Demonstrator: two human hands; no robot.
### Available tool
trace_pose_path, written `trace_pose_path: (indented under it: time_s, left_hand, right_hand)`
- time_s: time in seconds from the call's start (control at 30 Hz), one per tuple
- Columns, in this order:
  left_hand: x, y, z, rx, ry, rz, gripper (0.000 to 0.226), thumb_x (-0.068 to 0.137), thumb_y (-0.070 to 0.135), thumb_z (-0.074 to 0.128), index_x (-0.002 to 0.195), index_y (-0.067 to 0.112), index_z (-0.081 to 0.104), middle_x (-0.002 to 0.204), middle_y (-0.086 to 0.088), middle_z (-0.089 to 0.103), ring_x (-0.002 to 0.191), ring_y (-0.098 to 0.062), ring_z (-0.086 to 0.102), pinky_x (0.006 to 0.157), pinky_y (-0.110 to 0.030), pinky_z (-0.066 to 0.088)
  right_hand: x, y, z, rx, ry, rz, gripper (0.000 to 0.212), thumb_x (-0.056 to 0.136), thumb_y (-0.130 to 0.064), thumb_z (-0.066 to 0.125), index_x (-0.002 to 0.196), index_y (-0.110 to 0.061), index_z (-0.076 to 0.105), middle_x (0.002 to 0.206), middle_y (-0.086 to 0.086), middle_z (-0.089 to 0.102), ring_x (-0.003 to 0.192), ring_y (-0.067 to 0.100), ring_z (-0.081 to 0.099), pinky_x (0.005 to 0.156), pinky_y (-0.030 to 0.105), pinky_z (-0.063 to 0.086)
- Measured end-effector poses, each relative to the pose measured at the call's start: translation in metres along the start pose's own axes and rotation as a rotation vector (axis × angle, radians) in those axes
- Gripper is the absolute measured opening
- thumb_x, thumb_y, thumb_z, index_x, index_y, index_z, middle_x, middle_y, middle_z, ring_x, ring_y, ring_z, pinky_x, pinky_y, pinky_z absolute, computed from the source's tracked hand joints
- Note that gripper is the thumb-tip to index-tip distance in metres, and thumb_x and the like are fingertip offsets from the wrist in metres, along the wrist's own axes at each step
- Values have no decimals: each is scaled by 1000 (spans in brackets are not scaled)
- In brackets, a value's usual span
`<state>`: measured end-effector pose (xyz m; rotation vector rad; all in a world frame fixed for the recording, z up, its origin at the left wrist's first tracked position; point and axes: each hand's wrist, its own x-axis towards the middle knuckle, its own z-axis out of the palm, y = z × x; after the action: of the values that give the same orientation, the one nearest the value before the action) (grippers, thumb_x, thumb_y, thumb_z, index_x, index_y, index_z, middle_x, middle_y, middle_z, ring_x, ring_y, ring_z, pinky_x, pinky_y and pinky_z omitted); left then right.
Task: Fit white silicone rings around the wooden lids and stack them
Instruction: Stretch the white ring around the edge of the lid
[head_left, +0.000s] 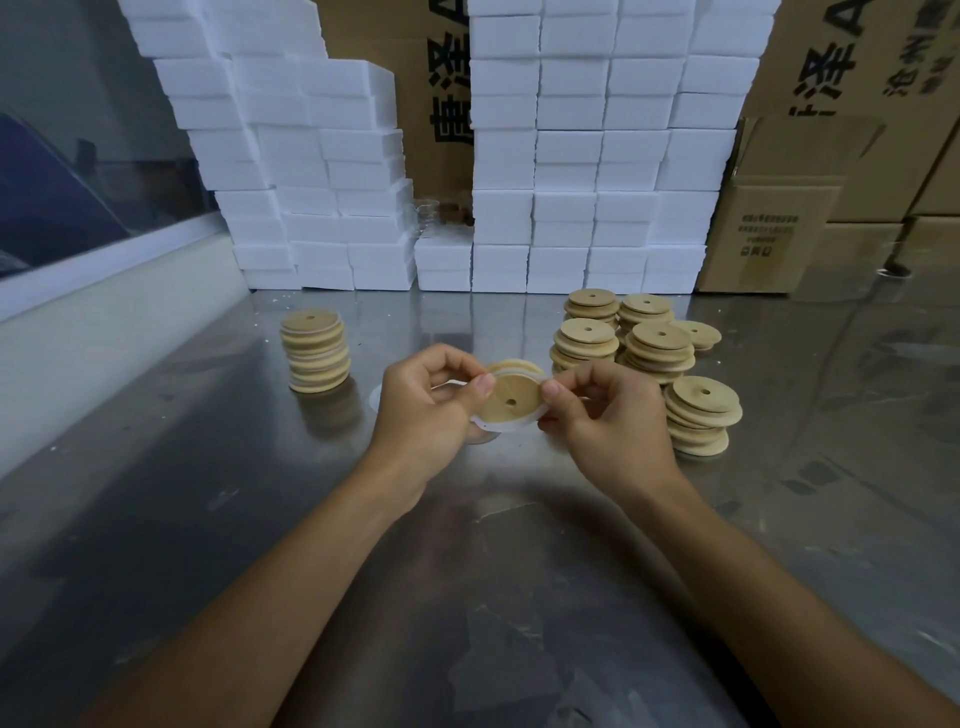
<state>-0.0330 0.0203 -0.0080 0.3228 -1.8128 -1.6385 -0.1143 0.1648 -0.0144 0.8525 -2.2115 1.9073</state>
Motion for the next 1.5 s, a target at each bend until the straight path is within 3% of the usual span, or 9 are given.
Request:
trace_pose_path:
  time_s: [0.17,0.3,0.47,0.6,0.77,0.93,1.17,1.4,1.5]
  left_hand:
    - [0,2,1,-104,38,-95,18,87,0,67,73,11,64,81,-11,69,82,-28,70,62,-49,60]
    - [0,3,-1,-146,60,-134,17,88,2,67,74,11,64,90,-17,68,92,-37,69,64,-51,60]
    - [-2,5,2,-214,59,-194,14,90,2,64,77,7,62,97,-25,67,93,-37,69,63,-46,60]
    - [-3,5,4,-313,22,-265,12,91,1,62,80,5,60,90,-17,67,87,-31,70,58,-43,59]
    - [-1,2,5,-381,42,-321,16,95,1,56,80,6,56,101,-23,63,99,-38,66,60,-44,59]
    - [-1,-2,1,-184,-37,-218,20,98,2,52,81,12,52,106,-22,65,101,-36,67,63,-45,60]
    - [-6,-4,4,356,-140,233,30,88,3,63,79,30,56,92,0,67,85,-25,66,75,-49,57]
    - [-6,-2,5,186,-42,131,27,87,2,67,76,25,59,86,-5,67,81,-25,69,65,-56,58]
    - [-7,1,7,169,-46,115,27,86,2,68,76,25,60,86,-4,68,84,-27,69,71,-57,58]
  right_hand:
    - [0,-3,-2,58,-25,25,13,89,-11,71,76,-11,70,69,9,72,62,17,69,65,32,59]
    - [-2,-7,-2,145,-66,75,11,91,-13,69,80,-10,70,77,11,73,72,24,73,66,31,61]
    - [-2,-12,-2,299,-110,184,12,91,-4,65,80,0,66,78,19,71,66,22,71,64,27,61]
    - [-2,-12,-7,303,-98,179,13,91,0,64,78,1,66,73,18,70,58,15,68,57,19,55]
    - [-3,-12,-4,338,-115,188,14,91,-5,65,92,9,66,87,25,72,75,24,71,66,32,63]
    - [-3,-9,-2,291,-139,177,7,91,-2,65,88,3,66,81,16,72,72,19,72,66,33,62]
    - [-7,0,0,-125,-138,-118,7,91,-10,67,86,-15,66,80,-5,69,81,14,68,73,45,59]
    - [-5,-2,2,-121,-38,-143,12,91,-16,68,80,-16,65,70,-8,67,66,10,66,63,42,58]
    - [-3,-2,0,-156,-22,-120,17,90,-11,68,75,-16,64,64,-2,67,59,13,65,60,42,56]
